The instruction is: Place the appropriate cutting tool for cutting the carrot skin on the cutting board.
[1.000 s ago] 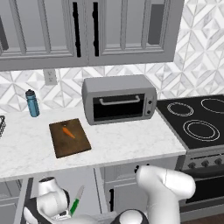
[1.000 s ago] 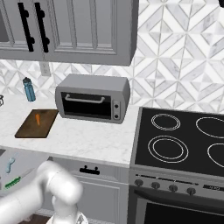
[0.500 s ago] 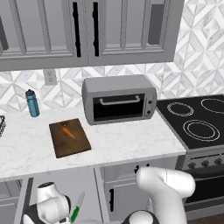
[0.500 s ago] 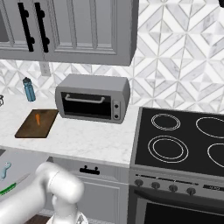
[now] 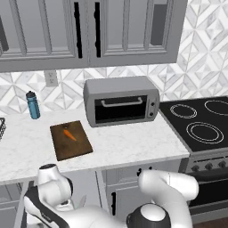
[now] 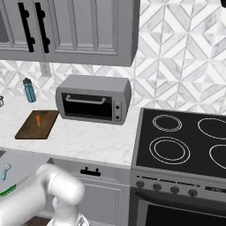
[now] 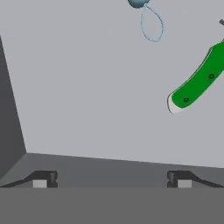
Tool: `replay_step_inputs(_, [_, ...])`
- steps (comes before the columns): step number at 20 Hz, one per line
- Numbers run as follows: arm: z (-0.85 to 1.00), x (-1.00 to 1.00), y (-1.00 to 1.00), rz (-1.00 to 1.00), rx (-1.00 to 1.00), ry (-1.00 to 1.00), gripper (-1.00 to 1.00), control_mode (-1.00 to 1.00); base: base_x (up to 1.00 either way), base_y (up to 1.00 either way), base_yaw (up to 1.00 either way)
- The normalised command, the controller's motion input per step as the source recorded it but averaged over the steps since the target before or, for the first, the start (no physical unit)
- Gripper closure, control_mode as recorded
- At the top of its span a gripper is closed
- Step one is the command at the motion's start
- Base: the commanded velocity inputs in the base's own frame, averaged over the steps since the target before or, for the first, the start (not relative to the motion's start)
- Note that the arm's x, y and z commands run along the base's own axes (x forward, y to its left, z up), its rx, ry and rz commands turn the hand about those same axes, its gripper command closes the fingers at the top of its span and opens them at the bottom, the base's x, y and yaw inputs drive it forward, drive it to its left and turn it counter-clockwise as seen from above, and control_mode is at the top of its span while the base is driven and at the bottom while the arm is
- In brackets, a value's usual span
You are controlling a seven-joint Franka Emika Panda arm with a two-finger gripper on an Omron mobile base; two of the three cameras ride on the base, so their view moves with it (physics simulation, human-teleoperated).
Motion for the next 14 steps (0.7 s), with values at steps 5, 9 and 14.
replay_step_inputs(5, [0.06, 0.71, -0.13, 0.03, -0.09, -0.13, -1.0, -1.0, 0.0, 0.0, 0.0])
replay_step_inputs(9, [0.0, 0.56, 0.0, 0.11, -0.1, -0.17, -1.0, -1.0, 0.0, 0.0, 0.0])
replay_step_inputs(14, [0.0, 0.35, 0.03, 0.15, -0.05, -0.1, -1.0, -1.0, 0.0, 0.0, 0.0])
